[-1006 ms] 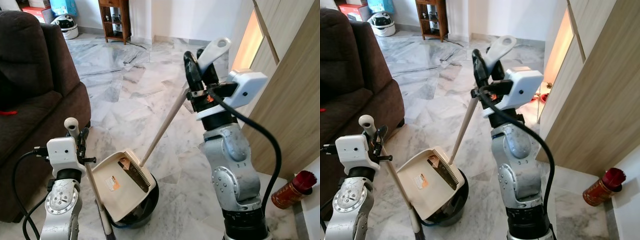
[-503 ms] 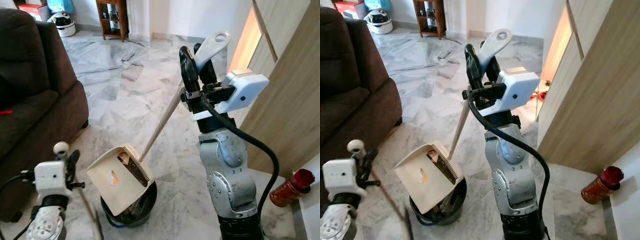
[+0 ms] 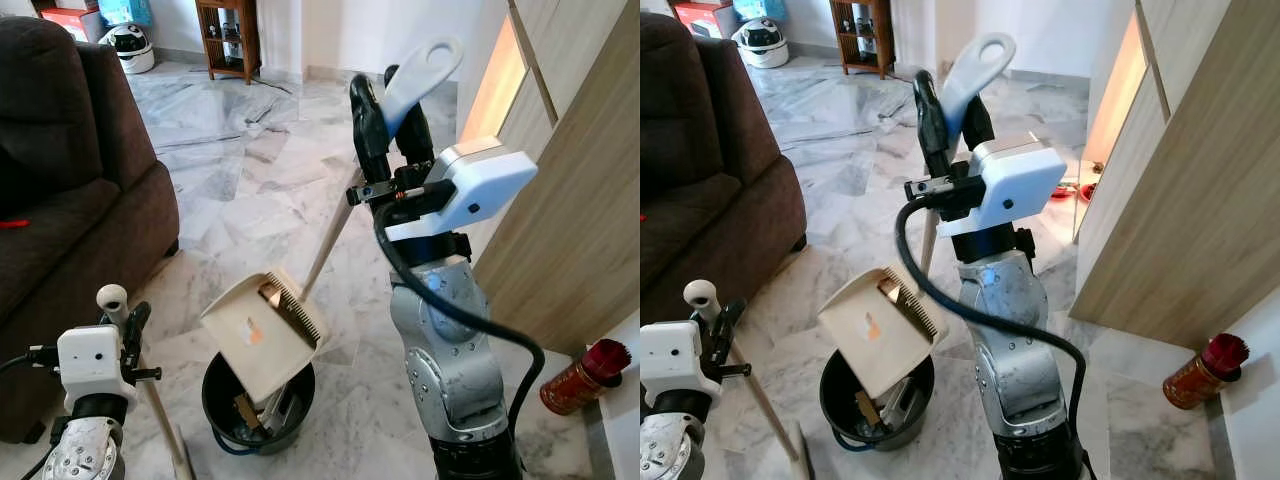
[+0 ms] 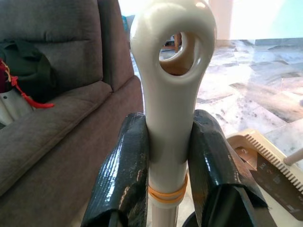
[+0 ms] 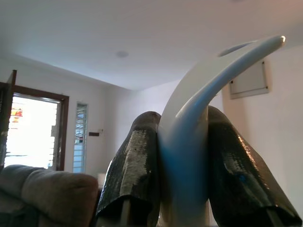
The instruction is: Sweep floor
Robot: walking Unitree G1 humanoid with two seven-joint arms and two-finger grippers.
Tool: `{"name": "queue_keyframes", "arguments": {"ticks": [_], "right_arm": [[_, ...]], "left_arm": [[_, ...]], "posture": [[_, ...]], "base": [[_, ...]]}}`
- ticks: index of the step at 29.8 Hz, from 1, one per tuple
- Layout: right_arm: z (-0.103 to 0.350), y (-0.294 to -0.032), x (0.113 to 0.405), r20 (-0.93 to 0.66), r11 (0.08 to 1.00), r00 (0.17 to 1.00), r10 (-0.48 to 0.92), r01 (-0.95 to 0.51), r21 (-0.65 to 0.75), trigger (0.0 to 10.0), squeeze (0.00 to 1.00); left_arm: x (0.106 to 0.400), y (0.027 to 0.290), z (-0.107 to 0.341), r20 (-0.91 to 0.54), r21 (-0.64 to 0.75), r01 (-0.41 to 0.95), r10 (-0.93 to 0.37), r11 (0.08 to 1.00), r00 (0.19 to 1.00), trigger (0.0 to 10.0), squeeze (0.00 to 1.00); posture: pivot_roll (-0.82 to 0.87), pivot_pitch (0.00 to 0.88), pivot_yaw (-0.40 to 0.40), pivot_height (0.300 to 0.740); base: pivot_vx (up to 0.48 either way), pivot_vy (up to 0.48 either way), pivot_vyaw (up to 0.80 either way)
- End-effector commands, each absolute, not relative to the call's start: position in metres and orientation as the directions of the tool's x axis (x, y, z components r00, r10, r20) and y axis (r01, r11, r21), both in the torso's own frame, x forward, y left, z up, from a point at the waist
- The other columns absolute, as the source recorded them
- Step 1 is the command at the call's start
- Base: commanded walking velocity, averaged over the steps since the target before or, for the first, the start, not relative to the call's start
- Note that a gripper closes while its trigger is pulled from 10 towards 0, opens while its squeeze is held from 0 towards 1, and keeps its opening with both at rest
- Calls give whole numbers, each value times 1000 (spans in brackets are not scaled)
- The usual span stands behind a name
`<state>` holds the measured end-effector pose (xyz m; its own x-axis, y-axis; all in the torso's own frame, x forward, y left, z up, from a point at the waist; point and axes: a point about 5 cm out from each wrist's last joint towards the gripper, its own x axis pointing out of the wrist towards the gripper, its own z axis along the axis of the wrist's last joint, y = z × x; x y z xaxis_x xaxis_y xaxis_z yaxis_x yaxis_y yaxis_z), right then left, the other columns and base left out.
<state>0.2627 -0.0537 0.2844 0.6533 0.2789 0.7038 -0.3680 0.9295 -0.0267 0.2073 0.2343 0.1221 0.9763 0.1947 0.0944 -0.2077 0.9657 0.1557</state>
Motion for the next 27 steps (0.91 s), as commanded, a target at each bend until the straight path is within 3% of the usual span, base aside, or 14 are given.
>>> {"name": "queue_keyframes", "arguments": {"ticks": [1, 12, 14, 27], "right_arm": [[305, -52, 247, 794, 925, 550, 259, -378, -40, 10000, 0], [303, -34, 225, 818, 896, 448, 360, -409, -171, 10000, 0], [302, -28, 219, 815, 875, 394, 425, -407, -260, 10000, 0], [301, -20, 212, 814, 857, 379, 440, -449, -254, 10000, 0]], "left_arm": [[208, 234, 131, 126, 157, -207, 188, 966, 974, 10000, 0], [209, 237, 132, 132, 159, -214, 194, 964, 972, 10000, 0], [209, 237, 133, 133, 159, -214, 194, 964, 972, 10000, 0], [211, 237, 134, 138, 160, -219, 197, 963, 971, 10000, 0]], "posture": [[36, 90, 10, 740], [39, 93, 11, 740], [39, 93, 11, 740], [40, 95, 7, 740]], "base": [[0, 0, 0], [0, 0, 0], [0, 0, 0], [0, 0, 0]]}}
